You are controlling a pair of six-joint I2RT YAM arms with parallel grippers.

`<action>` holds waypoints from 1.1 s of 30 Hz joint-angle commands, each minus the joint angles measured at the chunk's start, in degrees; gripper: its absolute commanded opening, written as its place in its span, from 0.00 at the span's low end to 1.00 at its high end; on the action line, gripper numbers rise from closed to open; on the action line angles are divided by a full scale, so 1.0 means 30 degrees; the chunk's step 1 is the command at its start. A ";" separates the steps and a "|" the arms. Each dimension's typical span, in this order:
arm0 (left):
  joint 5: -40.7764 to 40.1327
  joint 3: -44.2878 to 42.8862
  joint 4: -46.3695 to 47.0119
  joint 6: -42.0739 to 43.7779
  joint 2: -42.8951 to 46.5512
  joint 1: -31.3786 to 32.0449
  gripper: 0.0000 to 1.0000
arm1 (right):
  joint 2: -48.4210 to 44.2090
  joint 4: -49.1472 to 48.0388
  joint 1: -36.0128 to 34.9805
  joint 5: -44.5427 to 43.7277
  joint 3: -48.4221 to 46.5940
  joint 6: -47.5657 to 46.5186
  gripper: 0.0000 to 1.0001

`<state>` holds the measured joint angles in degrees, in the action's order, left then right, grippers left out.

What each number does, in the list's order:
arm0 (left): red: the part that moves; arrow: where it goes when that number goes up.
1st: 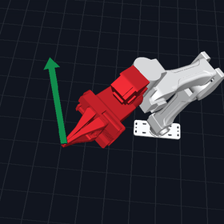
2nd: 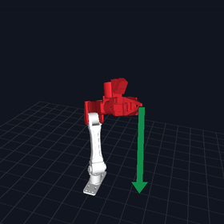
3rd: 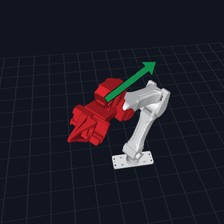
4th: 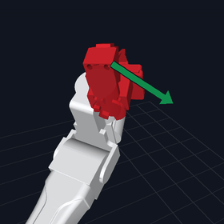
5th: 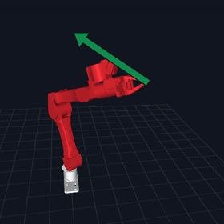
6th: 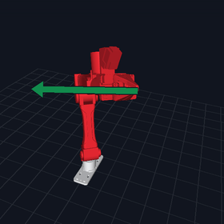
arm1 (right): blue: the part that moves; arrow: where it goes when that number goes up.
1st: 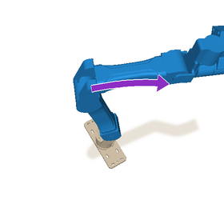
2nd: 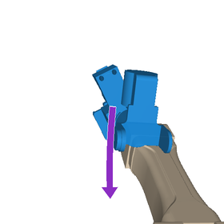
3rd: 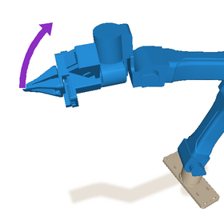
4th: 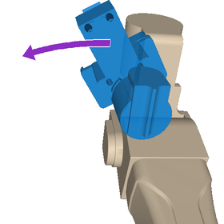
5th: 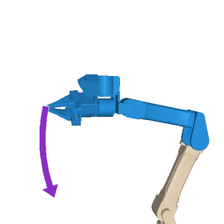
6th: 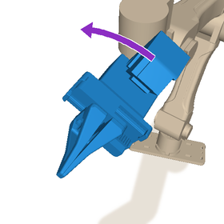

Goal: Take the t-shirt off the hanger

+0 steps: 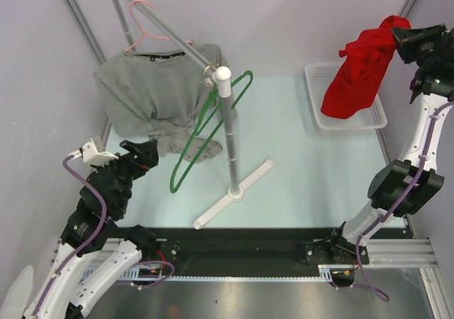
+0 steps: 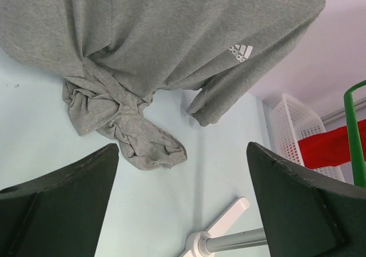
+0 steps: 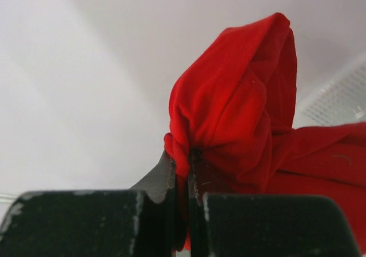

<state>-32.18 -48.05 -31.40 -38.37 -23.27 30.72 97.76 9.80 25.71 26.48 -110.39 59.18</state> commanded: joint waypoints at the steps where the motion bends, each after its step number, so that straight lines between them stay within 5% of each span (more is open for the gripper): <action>1: 0.0825 -0.0945 0.0213 0.0514 -0.0506 -0.0074 0.98 | -0.0182 0.1417 -0.0397 -0.0620 -0.0003 -0.1676 0.00; 4: 0.1147 -0.1179 0.0037 0.0573 -0.0827 -0.0074 0.98 | -0.0008 0.3639 -0.0660 -0.1585 0.0000 -0.3194 0.25; 5: 0.1177 -0.1238 -0.0051 0.0573 -0.0886 -0.0074 0.98 | 0.0080 0.4865 -0.0719 -0.1706 -0.0030 -0.3637 0.44; 7: 0.1265 -0.1385 -0.0256 0.0399 -0.1033 -0.0103 0.98 | 0.0285 0.5897 -0.1040 -0.2114 -0.0292 -0.5038 0.62; 8: 0.1294 -0.1472 -0.0315 0.0339 -0.1062 -0.0103 0.99 | 0.0286 0.6888 -0.1390 -0.2379 -0.0352 -0.5483 0.81; 11: 0.1732 -0.1823 -0.0607 0.0338 -0.1587 -0.0103 1.00 | 0.0082 0.7717 -0.1919 -0.3230 0.0171 -0.6626 0.99; 17: 0.2727 -0.3697 -0.1955 0.0222 -0.3345 -0.0074 1.00 | -0.1849 0.7720 -0.2593 -0.4079 0.2831 -0.7303 1.00; 23: 0.3666 -0.6215 -0.2395 0.0572 -0.6186 -0.0716 1.00 | -0.5505 0.6549 -0.5899 -0.4957 0.7404 -0.7742 1.00; 30: 0.9074 -0.8854 -0.1460 0.0225 -0.8795 -0.6213 0.95 | -0.8146 0.5172 -0.8277 -0.3936 1.2973 -0.7158 1.00; 33: 1.1770 -0.8622 0.1372 -0.1441 -0.9323 -0.8239 0.87 | -0.9085 0.4819 -0.9243 -0.3670 1.4265 -0.7128 1.00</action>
<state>-10.22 -72.20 -35.51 -38.04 -49.91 12.51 74.04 28.16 0.34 14.46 -70.63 37.63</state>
